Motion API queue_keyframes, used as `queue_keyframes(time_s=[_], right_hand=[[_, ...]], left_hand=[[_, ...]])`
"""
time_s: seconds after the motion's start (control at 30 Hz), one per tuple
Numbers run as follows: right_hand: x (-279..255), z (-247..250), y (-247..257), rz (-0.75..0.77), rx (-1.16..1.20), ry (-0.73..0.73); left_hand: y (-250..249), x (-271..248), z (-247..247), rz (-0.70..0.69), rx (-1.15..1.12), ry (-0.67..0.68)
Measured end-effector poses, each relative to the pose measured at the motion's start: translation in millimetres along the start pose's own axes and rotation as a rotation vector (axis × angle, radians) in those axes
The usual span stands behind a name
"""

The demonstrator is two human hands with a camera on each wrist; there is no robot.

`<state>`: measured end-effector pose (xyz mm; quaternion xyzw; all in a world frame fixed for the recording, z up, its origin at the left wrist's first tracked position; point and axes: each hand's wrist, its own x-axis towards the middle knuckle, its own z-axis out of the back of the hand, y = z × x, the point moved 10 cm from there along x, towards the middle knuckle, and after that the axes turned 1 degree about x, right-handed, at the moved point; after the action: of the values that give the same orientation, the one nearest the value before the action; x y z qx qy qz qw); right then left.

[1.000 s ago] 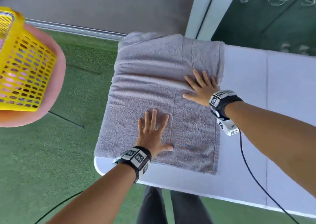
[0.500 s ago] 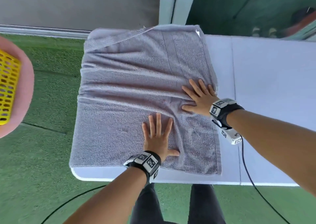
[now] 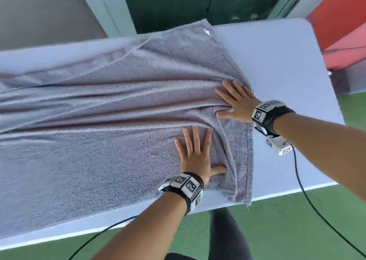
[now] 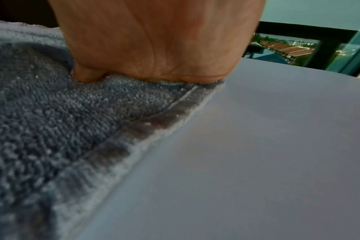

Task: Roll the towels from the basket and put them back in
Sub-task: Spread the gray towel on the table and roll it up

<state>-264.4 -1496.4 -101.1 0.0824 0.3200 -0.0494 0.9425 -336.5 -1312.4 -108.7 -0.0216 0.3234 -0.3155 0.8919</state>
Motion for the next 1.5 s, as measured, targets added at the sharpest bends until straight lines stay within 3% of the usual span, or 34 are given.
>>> queue_keyframes(time_s=[0.17, 0.3, 0.47, 0.6, 0.67, 0.83, 0.93, 1.23, 1.5], right_hand=[[-39, -11, -127, -0.045, -0.004, 0.005], [-64, -19, -217, -0.112, 0.066, 0.007], [-90, -15, -260, -0.217, 0.249, -0.118], [-153, 8, -236, -0.25, 0.517, -0.578], [-191, -8, -209, -0.252, 0.548, -0.67], [-256, -89, -154, -0.191, 0.526, -0.547], [-268, -130, -146, -0.164, 0.426, -0.439], [-259, -121, -132, -0.031, 0.302, -0.412], [-279, -124, -124, -0.076, 0.385, -0.347]], left_hand=[[-143, 43, -16, -0.019, -0.047, -0.015], [-229, 68, -22, -0.019, -0.122, 0.043], [-288, 76, -9, -0.068, -0.363, 0.173], [-245, 35, 26, -0.106, -0.595, -0.041], [-198, -1, 30, -0.103, -0.571, -0.116], [-66, -74, 7, 0.003, -0.374, -0.214], [-25, -103, -5, 0.008, -0.268, -0.227], [-24, -122, -11, -0.132, -0.102, -0.287], [-17, -134, -11, -0.036, -0.267, -0.233]])
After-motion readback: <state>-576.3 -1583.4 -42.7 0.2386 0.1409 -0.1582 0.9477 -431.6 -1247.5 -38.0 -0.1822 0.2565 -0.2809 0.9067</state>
